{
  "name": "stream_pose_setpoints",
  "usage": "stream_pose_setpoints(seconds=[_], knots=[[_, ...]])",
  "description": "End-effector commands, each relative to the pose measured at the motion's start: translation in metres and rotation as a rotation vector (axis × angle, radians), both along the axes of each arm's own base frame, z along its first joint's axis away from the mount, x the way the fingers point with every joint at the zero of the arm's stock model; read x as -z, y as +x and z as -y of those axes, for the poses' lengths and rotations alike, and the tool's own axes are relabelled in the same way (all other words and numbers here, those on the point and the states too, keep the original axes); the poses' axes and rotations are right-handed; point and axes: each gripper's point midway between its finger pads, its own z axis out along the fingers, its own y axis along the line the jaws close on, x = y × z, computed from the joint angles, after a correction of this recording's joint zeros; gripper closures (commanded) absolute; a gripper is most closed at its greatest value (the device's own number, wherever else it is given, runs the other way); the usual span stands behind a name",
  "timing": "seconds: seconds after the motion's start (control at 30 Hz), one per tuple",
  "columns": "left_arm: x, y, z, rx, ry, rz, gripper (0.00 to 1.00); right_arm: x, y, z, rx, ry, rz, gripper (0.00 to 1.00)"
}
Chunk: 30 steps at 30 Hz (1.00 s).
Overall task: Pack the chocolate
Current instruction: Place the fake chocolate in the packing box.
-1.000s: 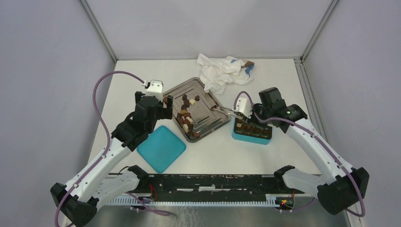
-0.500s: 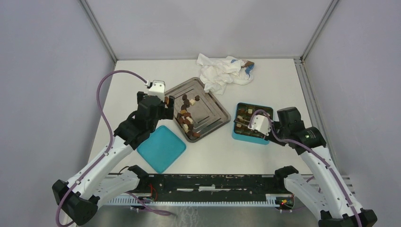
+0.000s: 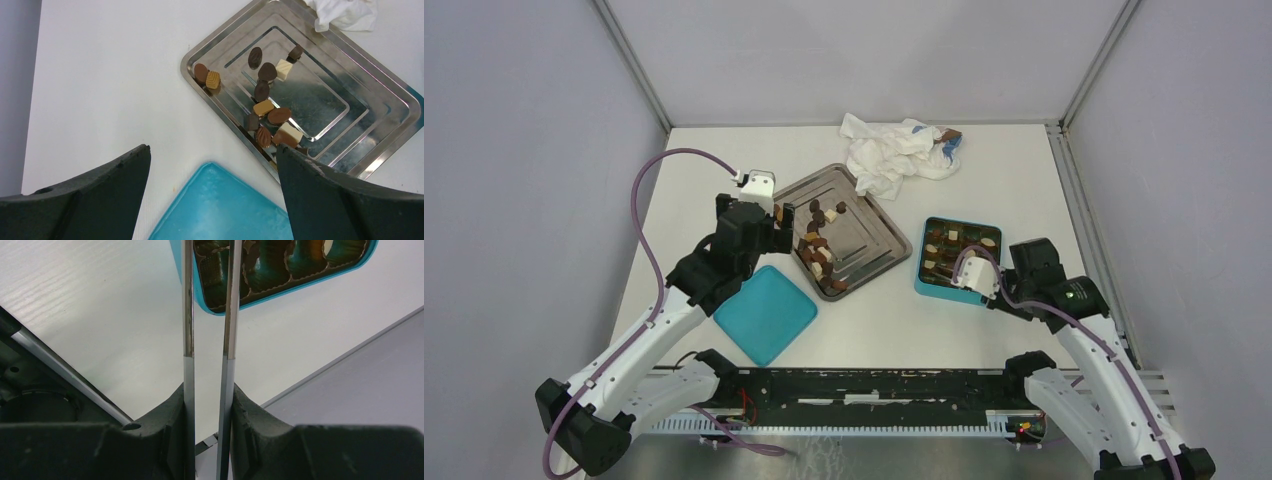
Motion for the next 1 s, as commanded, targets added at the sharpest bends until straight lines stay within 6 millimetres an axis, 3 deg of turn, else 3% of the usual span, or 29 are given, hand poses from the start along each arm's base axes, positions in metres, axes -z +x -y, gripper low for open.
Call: stream_pose_setpoints(seconds=[0.0, 0.5, 0.7, 0.97], knots=[[-0.006, 0.005, 0.003, 0.000, -0.026, 0.028, 0.00, -0.006, 0.014, 0.000, -0.005, -0.012, 0.046, 0.79], [-0.007, 0.004, 0.004, 0.005, -0.031, 0.031, 0.00, -0.008, 0.022, -0.014, -0.040, 0.043, 0.027, 0.59], [-0.008, 0.004, 0.003, 0.005, -0.035, 0.035, 0.00, -0.015, 0.025, -0.016, -0.040, 0.051, 0.043, 0.59], [-0.008, 0.004, 0.003, 0.003, -0.035, 0.036, 0.00, -0.043, 0.034, -0.028, -0.057, 0.118, 0.099, 0.62]])
